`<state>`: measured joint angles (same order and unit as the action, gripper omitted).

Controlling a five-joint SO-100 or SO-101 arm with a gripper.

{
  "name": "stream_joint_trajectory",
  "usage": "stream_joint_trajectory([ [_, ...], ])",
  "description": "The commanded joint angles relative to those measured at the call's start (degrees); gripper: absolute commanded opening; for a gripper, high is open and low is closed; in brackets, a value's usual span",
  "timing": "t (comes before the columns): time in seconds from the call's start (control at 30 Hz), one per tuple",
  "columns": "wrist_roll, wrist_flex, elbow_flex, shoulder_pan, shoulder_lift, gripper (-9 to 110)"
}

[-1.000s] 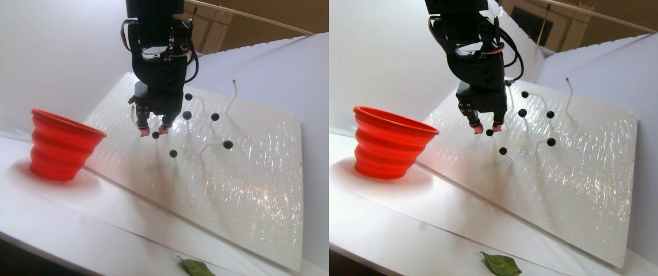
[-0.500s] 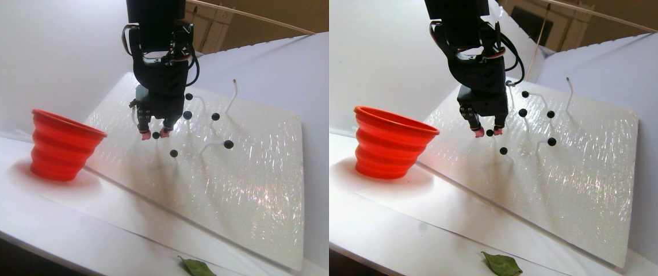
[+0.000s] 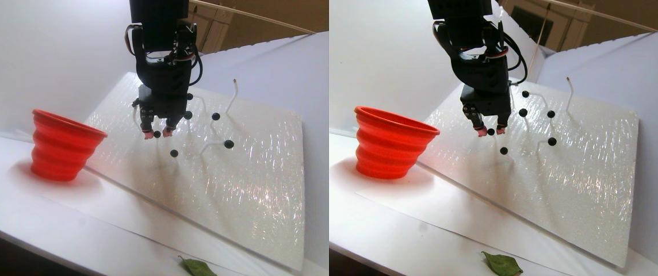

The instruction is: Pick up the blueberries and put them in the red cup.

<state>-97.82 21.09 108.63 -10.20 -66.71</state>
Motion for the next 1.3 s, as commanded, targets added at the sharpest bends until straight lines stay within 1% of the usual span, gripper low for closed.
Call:
stream_joint_trajectory([
  [0.0,0.62,2.02,-6.15,-2.46,-0.79,17],
  [1.27,3.34,4.39,-5.8,-0.18,0.7,15],
])
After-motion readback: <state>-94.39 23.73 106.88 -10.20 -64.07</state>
